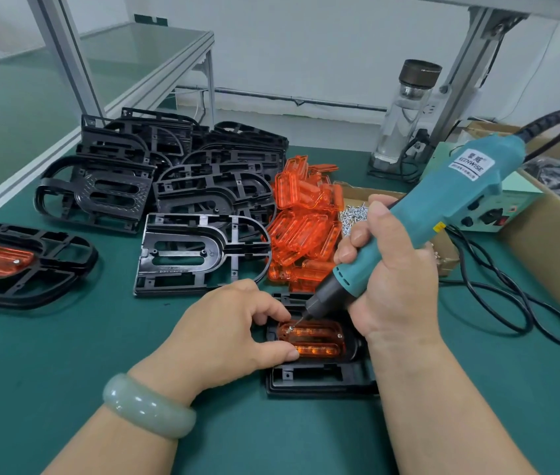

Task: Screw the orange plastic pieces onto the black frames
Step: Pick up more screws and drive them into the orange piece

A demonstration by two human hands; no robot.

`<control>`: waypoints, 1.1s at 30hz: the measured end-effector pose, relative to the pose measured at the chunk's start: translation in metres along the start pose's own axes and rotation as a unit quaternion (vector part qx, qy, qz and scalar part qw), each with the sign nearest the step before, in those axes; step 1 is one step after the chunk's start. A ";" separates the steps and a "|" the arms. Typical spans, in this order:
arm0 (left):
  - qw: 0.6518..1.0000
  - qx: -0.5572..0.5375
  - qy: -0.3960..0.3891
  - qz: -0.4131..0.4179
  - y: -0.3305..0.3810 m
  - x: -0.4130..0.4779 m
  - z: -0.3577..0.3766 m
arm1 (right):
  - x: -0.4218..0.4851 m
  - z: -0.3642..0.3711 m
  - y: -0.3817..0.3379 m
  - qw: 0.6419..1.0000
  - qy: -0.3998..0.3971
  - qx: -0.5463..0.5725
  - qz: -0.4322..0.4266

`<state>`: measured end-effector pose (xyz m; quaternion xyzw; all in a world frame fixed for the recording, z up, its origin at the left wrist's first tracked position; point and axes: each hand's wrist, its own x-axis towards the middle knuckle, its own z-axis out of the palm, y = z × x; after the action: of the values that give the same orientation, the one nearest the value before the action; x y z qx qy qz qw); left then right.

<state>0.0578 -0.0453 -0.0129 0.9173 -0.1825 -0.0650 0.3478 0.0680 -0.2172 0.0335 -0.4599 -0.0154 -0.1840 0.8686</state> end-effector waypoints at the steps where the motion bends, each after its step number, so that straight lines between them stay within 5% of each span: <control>1: 1.000 -0.001 0.000 -0.001 0.000 0.000 0.000 | 0.000 0.000 0.000 1.000 -0.002 -0.005 -0.001; 16: 1.000 -0.001 0.000 0.008 0.001 0.000 0.000 | -0.005 0.010 0.001 0.995 -0.062 -0.072 -0.021; 25: 0.999 0.000 0.000 0.043 0.002 -0.001 -0.001 | -0.005 0.020 0.002 0.961 -0.259 -0.097 -0.011; 33: 0.999 0.013 -0.007 0.048 0.009 -0.001 -0.002 | -0.005 0.028 0.006 0.945 -0.311 -0.096 0.007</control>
<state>0.0551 -0.0495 -0.0054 0.9118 -0.2291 -0.0521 0.3369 0.0694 -0.1902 0.0440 -0.5753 -0.2643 -0.0263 0.7736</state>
